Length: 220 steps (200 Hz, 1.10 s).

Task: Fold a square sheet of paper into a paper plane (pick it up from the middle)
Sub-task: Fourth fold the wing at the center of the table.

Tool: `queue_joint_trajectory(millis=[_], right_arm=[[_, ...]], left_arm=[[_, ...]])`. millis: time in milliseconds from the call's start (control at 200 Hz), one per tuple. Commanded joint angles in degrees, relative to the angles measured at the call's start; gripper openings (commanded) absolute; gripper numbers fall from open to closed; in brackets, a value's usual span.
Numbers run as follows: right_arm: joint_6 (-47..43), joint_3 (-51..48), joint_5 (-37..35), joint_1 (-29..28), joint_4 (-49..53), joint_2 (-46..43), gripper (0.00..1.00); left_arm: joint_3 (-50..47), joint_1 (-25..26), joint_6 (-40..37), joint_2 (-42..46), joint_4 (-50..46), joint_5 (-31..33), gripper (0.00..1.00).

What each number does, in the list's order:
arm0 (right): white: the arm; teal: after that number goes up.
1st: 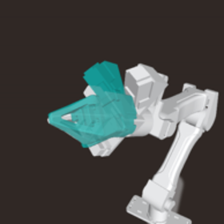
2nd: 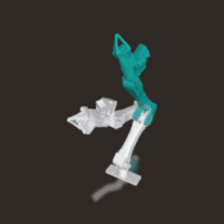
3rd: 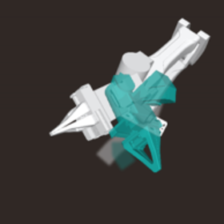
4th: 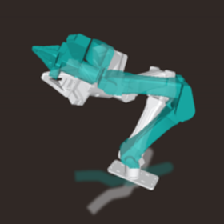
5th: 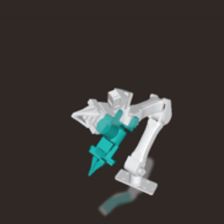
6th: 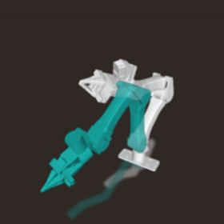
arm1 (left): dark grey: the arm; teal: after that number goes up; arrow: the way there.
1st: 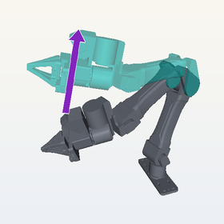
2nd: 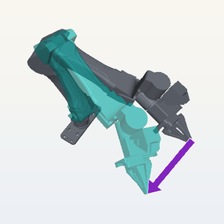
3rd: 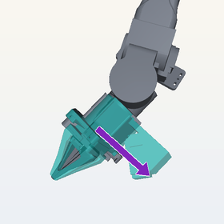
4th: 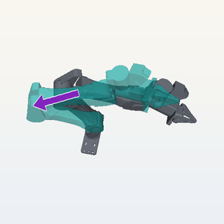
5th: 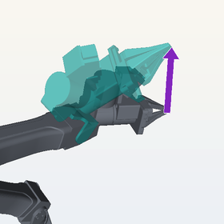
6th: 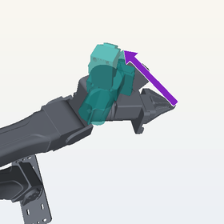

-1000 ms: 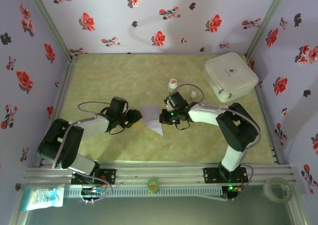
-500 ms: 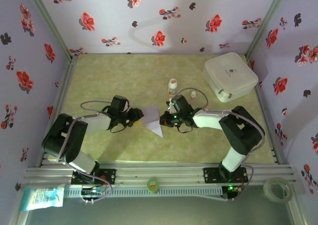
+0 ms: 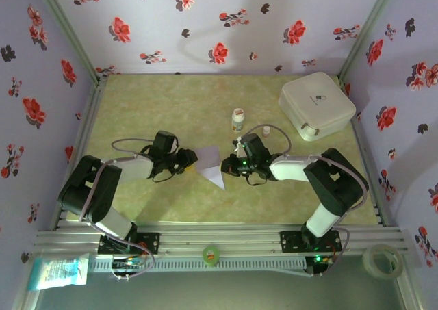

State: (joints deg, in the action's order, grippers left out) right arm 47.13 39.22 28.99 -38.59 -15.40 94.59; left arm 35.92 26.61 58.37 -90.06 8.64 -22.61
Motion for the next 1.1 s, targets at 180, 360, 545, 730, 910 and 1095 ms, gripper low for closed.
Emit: queue_joint_trajectory(millis=[180, 360, 545, 730, 910, 1095], right_arm=[[1.55, -1.6, 1.13, 0.8, -3.16, -2.32, 0.0], [1.73, -2.06, 1.15, 0.88, -3.74, -2.38, 0.0], [1.73, -2.21, 1.33, 0.97, -3.82, -2.28, 0.0], [1.64, -2.55, 1.24, 1.13, -3.76, -2.12, 0.0], [1.38, -2.65, 1.07, 1.25, -3.41, -1.89, 0.0], [0.23, -1.31, 0.02, 1.36, -0.25, -2.19, 0.04]], left_arm=[[1.48, -0.26, 0.6, -1.54, 1.32, -1.51, 0.34], [1.44, 0.04, 1.11, -2.21, 2.97, -2.29, 0.32], [1.35, 0.2, 2.91, -3.96, 6.44, -3.86, 0.3], [1.34, 0.37, 3.52, -4.33, 8.05, -4.02, 0.23], [1.2, 0.39, 3.63, -4.43, 8.55, -3.96, 0.15], [0.42, 0.39, 4.2, -3.93, 9.73, -3.07, 0.03]])
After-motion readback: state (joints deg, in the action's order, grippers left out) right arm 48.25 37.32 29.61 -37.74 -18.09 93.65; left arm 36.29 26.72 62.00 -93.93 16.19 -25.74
